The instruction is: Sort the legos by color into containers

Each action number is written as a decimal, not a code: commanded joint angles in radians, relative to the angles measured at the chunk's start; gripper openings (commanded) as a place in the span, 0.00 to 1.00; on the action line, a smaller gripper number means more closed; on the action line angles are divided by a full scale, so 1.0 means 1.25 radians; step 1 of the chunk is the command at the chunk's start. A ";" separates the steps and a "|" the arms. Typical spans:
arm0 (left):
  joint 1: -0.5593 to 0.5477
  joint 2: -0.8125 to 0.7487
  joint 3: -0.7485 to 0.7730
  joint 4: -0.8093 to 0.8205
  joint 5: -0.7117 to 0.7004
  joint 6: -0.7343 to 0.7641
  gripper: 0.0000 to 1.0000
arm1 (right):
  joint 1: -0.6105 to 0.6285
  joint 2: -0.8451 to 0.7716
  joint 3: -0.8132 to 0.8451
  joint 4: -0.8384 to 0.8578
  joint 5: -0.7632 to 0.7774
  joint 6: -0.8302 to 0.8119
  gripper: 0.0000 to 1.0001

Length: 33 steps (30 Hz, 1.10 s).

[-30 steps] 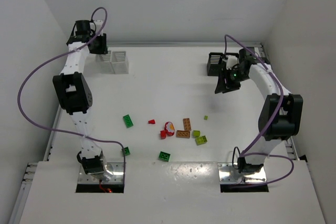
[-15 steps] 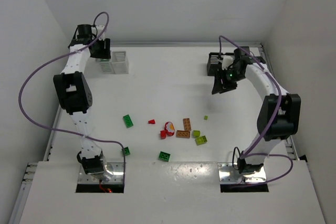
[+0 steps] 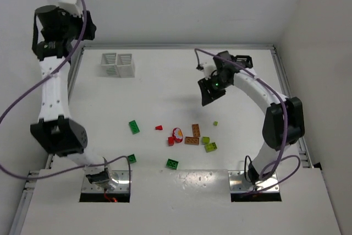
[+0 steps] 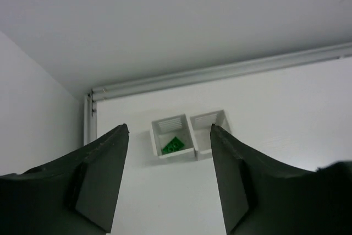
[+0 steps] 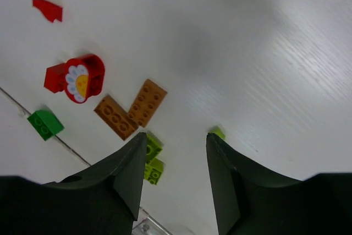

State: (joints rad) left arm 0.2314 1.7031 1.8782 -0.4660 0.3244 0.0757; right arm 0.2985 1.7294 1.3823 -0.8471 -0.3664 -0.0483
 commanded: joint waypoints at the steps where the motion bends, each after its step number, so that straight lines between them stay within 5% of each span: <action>1: 0.021 -0.145 -0.086 0.045 0.047 -0.030 0.70 | 0.092 0.003 -0.007 0.016 0.016 -0.017 0.48; 6: 0.047 -0.352 -0.323 0.045 0.095 0.025 0.99 | 0.247 0.003 -0.032 0.025 0.016 -0.046 0.56; 9: 0.066 -0.400 -0.389 0.000 0.173 0.052 0.99 | 0.296 0.011 -0.058 0.047 0.005 -0.100 0.68; 10: 0.074 -0.409 -0.389 -0.046 0.203 0.063 0.99 | 0.305 0.011 -0.058 0.047 -0.005 -0.120 0.85; 12: 0.097 -0.409 -0.398 -0.091 0.259 0.084 0.99 | 0.326 0.011 -0.082 0.065 -0.014 -0.182 0.91; 24: 0.113 -0.418 -0.446 -0.122 0.325 0.126 0.99 | 0.431 0.040 -0.181 0.114 -0.035 -0.542 0.94; 33: 0.113 -0.418 -0.461 -0.122 0.325 0.133 0.99 | 0.456 0.094 -0.163 0.177 0.012 -0.596 1.00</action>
State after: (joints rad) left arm 0.3611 1.2053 1.3022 -0.6357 0.7010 0.2268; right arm 0.8562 1.8164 1.1526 -0.6754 -0.3653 -0.7292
